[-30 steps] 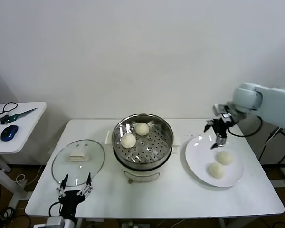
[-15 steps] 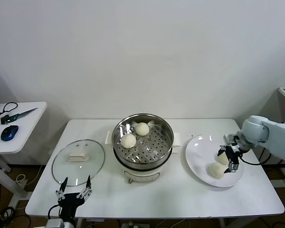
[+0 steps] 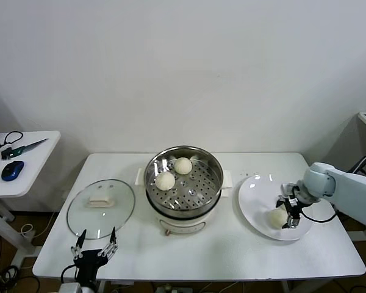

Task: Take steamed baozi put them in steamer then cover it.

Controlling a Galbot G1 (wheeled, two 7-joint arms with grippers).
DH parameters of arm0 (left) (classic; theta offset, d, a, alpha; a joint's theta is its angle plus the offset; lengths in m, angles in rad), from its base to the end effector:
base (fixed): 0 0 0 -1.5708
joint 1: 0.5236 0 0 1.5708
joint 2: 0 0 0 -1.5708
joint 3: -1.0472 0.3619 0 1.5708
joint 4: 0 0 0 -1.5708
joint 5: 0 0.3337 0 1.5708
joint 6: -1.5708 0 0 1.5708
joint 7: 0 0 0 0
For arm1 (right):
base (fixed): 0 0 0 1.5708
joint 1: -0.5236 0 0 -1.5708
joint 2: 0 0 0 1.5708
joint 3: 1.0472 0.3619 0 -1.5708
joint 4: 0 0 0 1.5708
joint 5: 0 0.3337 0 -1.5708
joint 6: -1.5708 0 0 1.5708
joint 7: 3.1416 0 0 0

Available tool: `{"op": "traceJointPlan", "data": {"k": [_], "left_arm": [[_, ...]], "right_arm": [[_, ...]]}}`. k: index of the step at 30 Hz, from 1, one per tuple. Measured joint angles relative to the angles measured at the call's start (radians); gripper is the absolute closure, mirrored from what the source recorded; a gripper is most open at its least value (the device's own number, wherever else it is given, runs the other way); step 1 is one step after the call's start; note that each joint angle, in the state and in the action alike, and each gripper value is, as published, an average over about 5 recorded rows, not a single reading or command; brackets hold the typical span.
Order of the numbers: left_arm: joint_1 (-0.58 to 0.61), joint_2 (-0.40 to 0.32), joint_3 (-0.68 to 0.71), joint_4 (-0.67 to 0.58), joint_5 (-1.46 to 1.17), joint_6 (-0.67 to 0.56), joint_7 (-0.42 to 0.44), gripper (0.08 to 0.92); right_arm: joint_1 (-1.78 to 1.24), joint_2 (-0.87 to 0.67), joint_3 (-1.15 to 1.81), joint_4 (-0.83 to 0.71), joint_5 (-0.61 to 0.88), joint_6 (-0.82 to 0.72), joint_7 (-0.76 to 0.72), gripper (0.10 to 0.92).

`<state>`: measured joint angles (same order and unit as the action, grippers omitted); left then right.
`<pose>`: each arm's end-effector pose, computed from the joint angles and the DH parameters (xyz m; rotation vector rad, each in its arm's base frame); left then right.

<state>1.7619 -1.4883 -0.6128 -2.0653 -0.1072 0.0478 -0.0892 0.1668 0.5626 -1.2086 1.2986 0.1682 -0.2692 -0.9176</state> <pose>0.0894 0.0428 -0.3433 0.1839 -2.8741 -0.0329 0.4591 -0.2128 -0.2263 1.1834 -1.3593 1.2349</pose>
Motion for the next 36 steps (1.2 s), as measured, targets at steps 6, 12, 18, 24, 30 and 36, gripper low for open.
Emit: {"op": "traceJointPlan", "data": {"k": [6,12,18,24,30,36], "left_arm": [[0.0,-0.003,0.006,-0.005,0.005,0.002,0.0,0.177],[0.007,-0.006,0.008,-0.012,0.01,0.002,0.0,0.177],[0.012,-0.003,0.01,-0.014,0.02,0.001,0.0,0.177],[0.011,0.0,0.013,-0.01,0.028,0.001,0.001,0.177],[0.008,0.002,0.014,-0.004,0.032,0.0,0.001,0.177],[0.008,0.002,0.011,0.002,0.031,-0.004,-0.002,0.177]], "right_arm": [[-0.005,0.001,0.006,0.005,-0.002,-0.003,-0.005,0.376],[0.051,0.015,-0.026,0.009,0.012,0.019,-0.029,0.381],[0.274,0.073,-0.166,0.011,0.078,0.121,-0.084,0.381],[0.564,0.192,-0.277,0.033,0.123,0.289,-0.139,0.374],[0.765,0.329,-0.31,0.11,0.124,0.442,-0.148,0.372],[0.821,0.454,-0.313,0.193,0.049,0.554,-0.109,0.372]]}}
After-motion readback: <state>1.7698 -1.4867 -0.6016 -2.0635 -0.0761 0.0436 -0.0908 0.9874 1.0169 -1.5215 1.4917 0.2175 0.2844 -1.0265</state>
